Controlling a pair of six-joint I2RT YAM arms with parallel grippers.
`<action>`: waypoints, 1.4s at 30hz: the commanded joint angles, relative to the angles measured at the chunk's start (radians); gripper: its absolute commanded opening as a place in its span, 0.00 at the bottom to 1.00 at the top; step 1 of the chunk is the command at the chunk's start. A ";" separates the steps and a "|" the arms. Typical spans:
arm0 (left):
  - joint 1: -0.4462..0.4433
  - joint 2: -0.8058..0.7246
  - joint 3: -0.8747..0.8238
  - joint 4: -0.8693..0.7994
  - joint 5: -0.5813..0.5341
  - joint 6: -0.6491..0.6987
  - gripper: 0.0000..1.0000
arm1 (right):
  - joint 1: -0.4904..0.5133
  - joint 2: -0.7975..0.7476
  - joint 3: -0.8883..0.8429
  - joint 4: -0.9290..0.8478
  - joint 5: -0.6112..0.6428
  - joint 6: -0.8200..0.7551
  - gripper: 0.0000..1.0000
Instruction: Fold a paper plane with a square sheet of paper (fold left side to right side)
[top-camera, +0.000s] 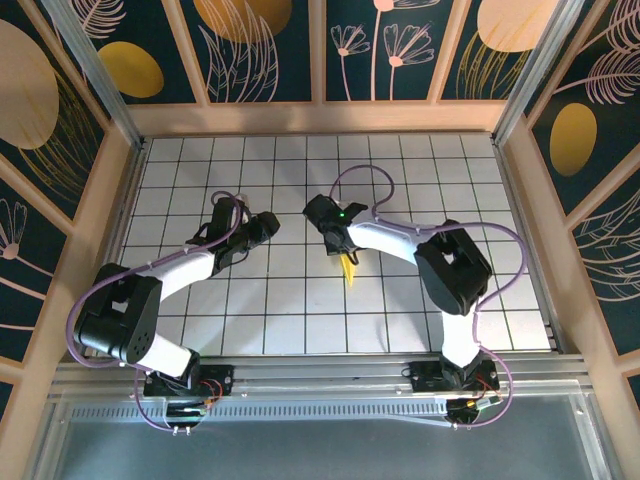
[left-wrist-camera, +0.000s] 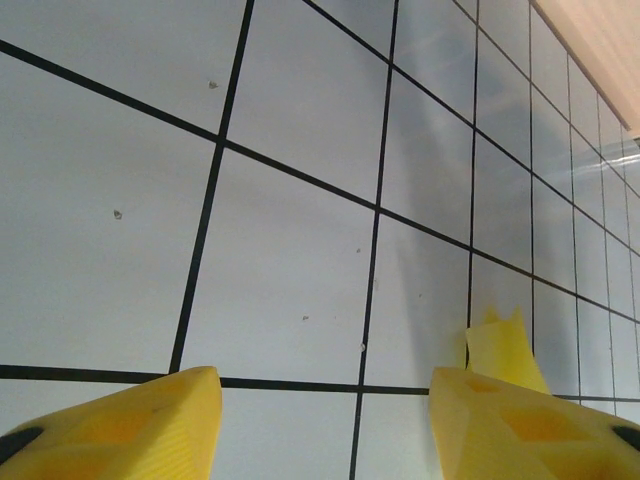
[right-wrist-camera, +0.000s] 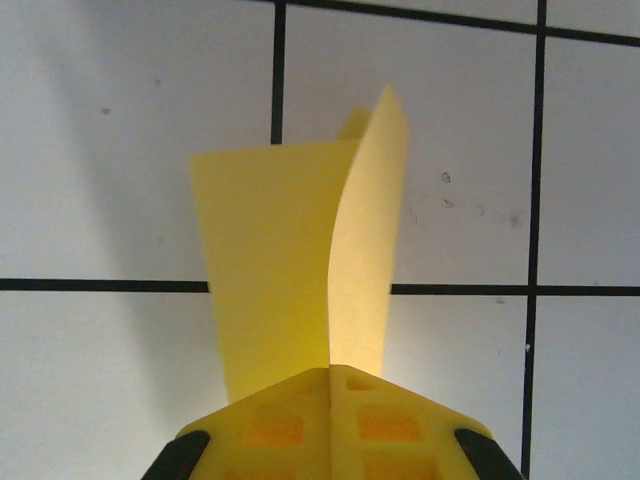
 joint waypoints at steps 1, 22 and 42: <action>0.010 -0.049 0.008 -0.026 -0.029 -0.002 0.57 | -0.010 -0.106 -0.036 0.057 -0.062 -0.023 0.00; 0.017 -0.356 -0.069 -0.153 -0.211 -0.014 0.70 | -0.124 -0.083 -0.430 1.023 -0.951 0.154 0.00; 0.018 -0.271 -0.067 -0.130 -0.172 -0.028 0.71 | -0.242 -0.165 -0.607 0.992 -0.811 0.046 0.00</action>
